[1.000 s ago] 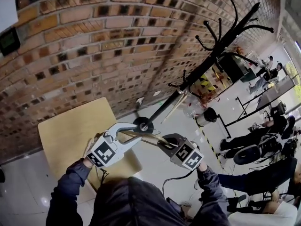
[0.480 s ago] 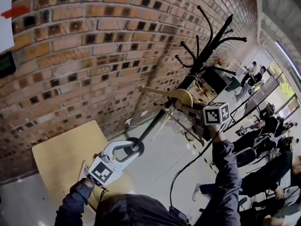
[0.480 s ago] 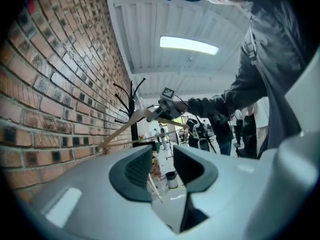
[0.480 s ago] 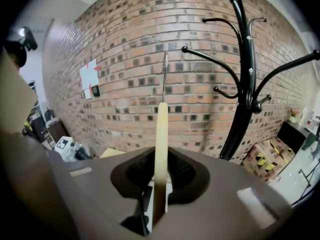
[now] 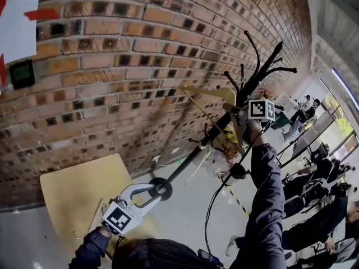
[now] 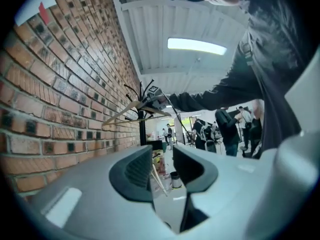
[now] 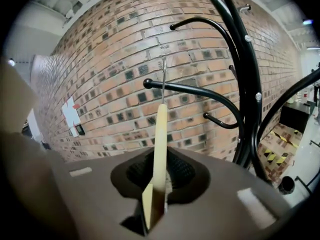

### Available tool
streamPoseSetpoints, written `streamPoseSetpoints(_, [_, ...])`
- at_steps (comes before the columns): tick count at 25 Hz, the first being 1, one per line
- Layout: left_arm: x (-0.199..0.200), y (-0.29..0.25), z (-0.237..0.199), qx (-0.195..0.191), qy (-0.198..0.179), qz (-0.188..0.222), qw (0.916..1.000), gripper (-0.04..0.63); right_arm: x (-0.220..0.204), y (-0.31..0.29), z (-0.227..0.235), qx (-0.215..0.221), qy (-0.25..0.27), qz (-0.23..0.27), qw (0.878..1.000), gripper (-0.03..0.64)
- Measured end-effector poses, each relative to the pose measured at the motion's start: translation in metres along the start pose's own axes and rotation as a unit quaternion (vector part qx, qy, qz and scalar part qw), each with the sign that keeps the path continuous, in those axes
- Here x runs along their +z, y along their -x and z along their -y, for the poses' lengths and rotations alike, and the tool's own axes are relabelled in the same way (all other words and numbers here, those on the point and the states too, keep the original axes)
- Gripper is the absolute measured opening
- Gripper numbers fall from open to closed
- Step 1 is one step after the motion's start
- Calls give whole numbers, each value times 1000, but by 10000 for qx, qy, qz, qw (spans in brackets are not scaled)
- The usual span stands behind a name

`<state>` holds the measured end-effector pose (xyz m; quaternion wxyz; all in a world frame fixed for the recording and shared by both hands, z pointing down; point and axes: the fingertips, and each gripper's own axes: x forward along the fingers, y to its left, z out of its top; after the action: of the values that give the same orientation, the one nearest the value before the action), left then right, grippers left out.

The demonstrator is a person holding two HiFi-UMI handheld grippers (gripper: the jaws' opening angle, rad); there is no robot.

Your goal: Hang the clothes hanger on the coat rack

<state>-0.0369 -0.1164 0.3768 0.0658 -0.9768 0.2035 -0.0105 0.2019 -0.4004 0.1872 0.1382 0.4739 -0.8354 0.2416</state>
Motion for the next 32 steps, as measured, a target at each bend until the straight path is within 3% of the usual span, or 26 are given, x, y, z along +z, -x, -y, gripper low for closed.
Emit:
streamPoseSetpoints(7, [-6, 10, -7, 184, 24, -72, 9998, 137, -10, -42, 33, -214, -302, -151, 9992, 57])
streamPoseSetpoints(14, [-22, 13, -4, 165, 143, -205, 9996, 137, -33, -41, 70, -614, -391, 350, 9967, 58])
streamPoseSetpoints(19, [-28, 11, 3, 100, 236, -266, 9993, 135, -44, -40, 95, -1215, -26, 668, 9903, 63])
streamPoseSetpoints(25, [-32, 11, 8, 133, 304, -336, 9989, 133, -69, -39, 127, -2210, 649, 646, 9710, 95])
streamPoseSetpoints(27, [-34, 12, 8, 147, 343, -377, 9986, 133, -81, -42, 134, -2284, 686, 594, 9693, 106])
streamPoseSetpoints(32, [-36, 9, 10, 135, 363, -450, 9982, 129, -94, -42, 152, -2198, 212, 713, 9727, 89])
